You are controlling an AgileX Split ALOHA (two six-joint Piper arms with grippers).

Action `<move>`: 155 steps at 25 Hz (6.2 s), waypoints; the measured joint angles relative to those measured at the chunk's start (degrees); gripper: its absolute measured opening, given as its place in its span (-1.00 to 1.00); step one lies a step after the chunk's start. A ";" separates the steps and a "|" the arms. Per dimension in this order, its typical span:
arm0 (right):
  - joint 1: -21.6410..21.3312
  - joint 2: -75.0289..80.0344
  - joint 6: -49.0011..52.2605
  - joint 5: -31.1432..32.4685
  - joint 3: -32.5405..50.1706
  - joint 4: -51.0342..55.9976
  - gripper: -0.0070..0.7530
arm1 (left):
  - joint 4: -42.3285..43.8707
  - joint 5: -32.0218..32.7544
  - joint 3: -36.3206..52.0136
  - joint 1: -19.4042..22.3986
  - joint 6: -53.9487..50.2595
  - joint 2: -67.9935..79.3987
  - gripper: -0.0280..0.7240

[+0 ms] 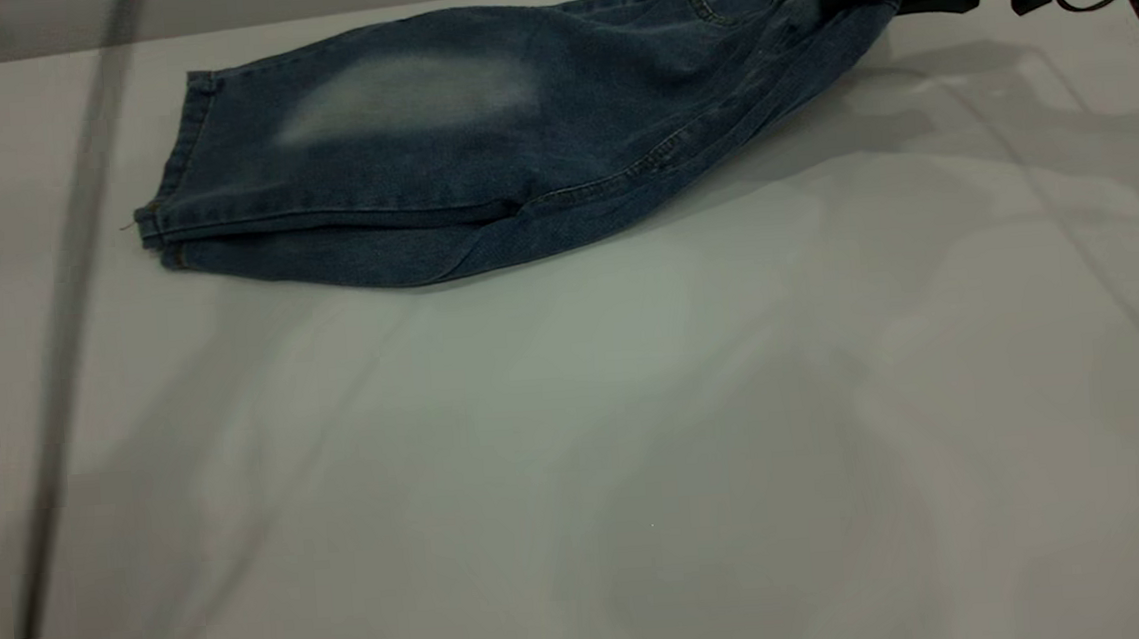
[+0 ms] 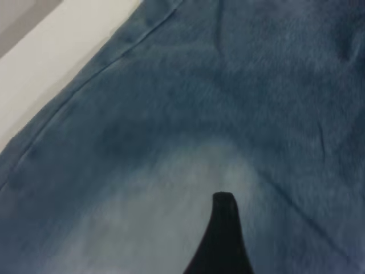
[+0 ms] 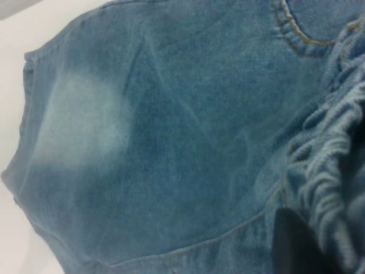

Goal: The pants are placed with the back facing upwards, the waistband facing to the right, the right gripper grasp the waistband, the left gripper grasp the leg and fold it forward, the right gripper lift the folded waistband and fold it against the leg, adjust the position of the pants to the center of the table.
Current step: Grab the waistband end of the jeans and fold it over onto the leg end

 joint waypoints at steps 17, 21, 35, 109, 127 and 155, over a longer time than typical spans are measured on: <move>0.31 -1.93 1.53 4.40 -0.05 -1.58 -0.78 | 9.96 -0.62 -11.61 -6.29 -1.33 18.03 0.54; 0.31 -1.93 1.39 6.98 -0.05 0.24 -0.78 | 9.96 -1.23 -11.61 -6.29 -1.38 19.13 0.54; 4.94 -1.88 -1.10 13.60 -0.05 3.33 -0.78 | 9.84 -1.11 -11.61 -6.29 -1.38 19.69 0.54; 12.37 -7.48 -0.26 15.52 -2.48 7.40 -0.78 | 20.43 17.76 -14.97 2.47 -12.21 20.24 0.54; 16.79 -7.48 -0.24 12.30 -3.15 9.97 -0.78 | 20.21 20.42 -15.98 2.47 -12.21 17.52 0.54; 27.55 -6.84 -3.86 -0.88 -3.54 14.53 -0.78 | 13.46 19.90 -30.99 2.41 -15.36 -3.96 0.54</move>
